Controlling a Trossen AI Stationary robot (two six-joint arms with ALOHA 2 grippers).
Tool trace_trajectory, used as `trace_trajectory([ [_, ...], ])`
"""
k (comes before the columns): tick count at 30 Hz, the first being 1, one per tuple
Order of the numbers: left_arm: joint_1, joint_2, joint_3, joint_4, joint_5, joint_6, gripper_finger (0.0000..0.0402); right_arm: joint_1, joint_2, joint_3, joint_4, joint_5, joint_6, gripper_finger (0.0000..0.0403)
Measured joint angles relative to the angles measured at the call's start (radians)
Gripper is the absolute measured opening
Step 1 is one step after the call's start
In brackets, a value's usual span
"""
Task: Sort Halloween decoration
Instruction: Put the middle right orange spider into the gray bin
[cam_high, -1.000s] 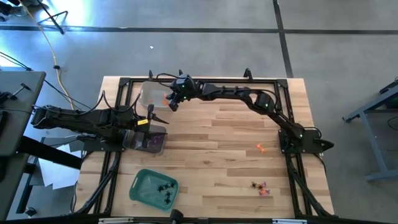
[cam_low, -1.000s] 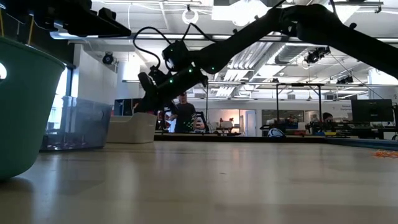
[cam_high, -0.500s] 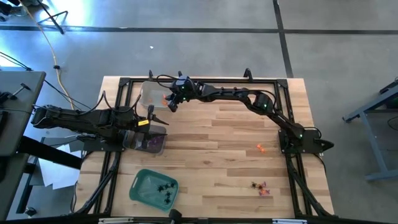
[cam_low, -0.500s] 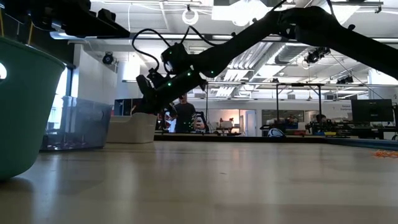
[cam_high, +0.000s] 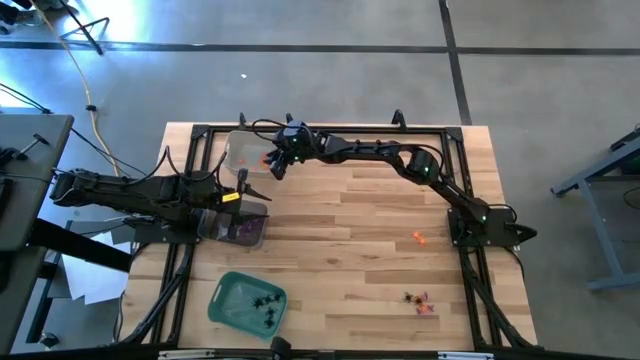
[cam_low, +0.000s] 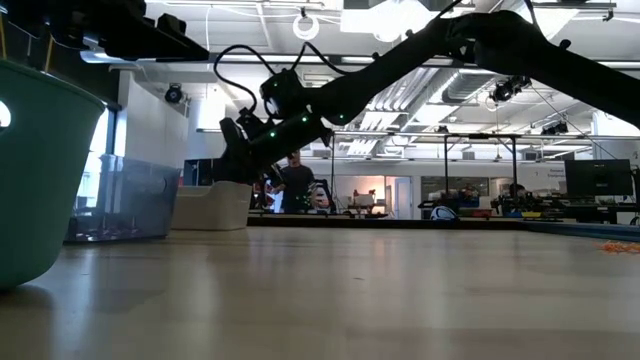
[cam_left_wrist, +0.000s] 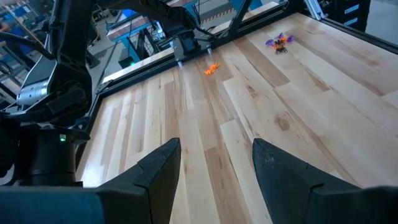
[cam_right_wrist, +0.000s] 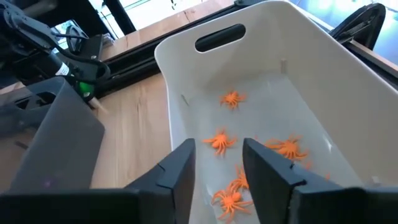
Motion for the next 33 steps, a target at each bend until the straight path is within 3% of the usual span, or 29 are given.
trace_trajectory([
  [8,0.0,0.0,0.0,-0.006,0.0,-0.015,0.0186,-0.005,-0.01,0.0,0.015,-0.002,-0.009,0.0144],
  [14,0.0,0.0,0.0,-0.021,0.007,-0.025,0.0186,-0.033,-0.106,-0.001,-0.118,0.002,-0.09,0.0144],
  [19,0.0,-0.009,-0.001,-0.034,0.007,-0.035,0.0186,-0.059,-0.224,-0.001,-0.385,0.009,-0.179,0.0144],
  [22,0.0,-0.015,-0.001,-0.038,0.007,-0.04,0.0186,-0.073,-0.277,0.001,-0.611,0.068,-0.217,0.0144],
  [27,0.001,-0.015,-0.001,-0.042,0.004,-0.042,0.0186,-0.091,-0.337,0.0,-1.004,0.143,-0.236,0.0144],
  [33,0.002,-0.015,-0.001,-0.037,-0.035,-0.042,0.0186,-0.079,-0.405,0.0,-1.343,0.201,-0.205,0.0132],
])
